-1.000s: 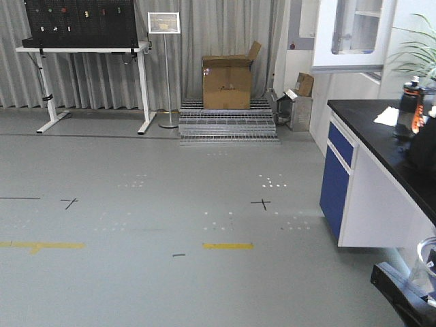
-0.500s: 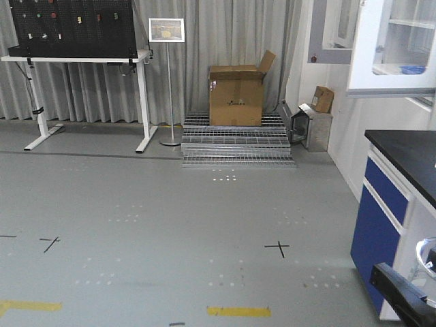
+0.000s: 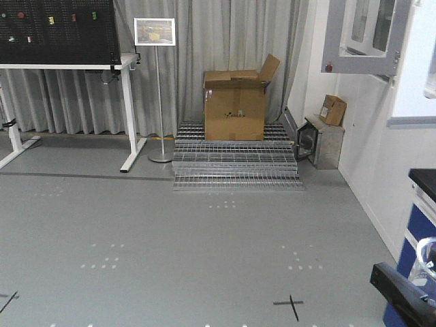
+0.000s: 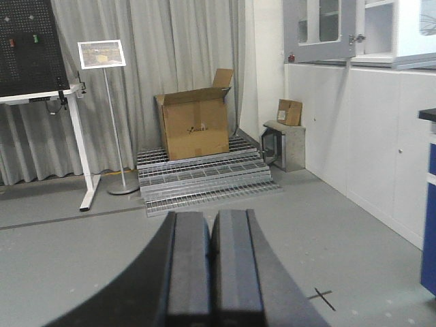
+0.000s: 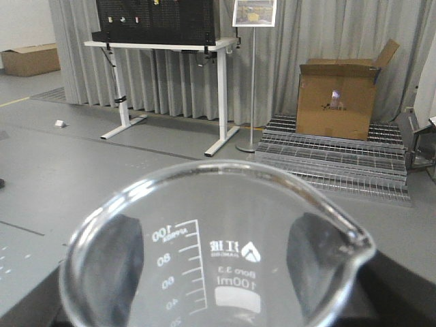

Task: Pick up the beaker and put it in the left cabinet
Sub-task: 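Drive to the open white cabinet holding the beaker in the right gripper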

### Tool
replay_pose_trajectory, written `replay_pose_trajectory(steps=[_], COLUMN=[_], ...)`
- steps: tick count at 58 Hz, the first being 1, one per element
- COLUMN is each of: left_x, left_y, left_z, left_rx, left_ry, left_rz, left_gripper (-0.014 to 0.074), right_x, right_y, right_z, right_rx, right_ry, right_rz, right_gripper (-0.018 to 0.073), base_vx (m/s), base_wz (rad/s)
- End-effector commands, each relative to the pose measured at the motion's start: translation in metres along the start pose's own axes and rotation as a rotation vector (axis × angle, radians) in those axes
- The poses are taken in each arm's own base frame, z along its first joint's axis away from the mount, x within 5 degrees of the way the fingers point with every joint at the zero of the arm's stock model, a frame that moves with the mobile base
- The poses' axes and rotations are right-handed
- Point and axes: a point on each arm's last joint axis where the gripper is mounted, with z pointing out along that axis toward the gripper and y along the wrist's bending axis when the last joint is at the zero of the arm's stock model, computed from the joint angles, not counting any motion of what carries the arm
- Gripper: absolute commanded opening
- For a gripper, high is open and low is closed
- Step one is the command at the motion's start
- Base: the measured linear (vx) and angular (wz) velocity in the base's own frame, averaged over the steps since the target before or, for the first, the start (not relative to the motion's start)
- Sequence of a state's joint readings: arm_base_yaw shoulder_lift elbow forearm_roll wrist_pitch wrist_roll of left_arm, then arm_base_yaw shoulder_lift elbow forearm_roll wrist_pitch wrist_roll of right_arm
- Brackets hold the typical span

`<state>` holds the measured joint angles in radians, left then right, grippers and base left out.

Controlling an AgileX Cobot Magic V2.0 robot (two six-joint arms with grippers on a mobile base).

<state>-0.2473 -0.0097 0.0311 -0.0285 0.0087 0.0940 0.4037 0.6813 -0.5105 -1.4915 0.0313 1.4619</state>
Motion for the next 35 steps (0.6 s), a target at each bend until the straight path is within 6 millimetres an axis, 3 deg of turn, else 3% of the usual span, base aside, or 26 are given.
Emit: replay_pose_trajectory(steps=[1,35], left_x=[-0.0031,-0.0031], left_y=[0.0002,0.0002], left_z=[-0.0013,-0.0013], left_rx=[-0.003,-0.003], left_ry=[-0.085,-0.085], left_rz=[-0.011,-0.011], left_gripper=[0.0001,0.0001], right_x=[-0.0124,-0.0124], right_y=[-0.0013,-0.0013], right_z=[-0.002,-0.002], right_rx=[0.008,0.008], right_ry=[-0.039,-0.039], right_rz=[-0.01,-0.01], right_gripper=[-0.0004,-0.0004], base_vx=[0.76,0.78], base_wz=[-0.04,-0.03])
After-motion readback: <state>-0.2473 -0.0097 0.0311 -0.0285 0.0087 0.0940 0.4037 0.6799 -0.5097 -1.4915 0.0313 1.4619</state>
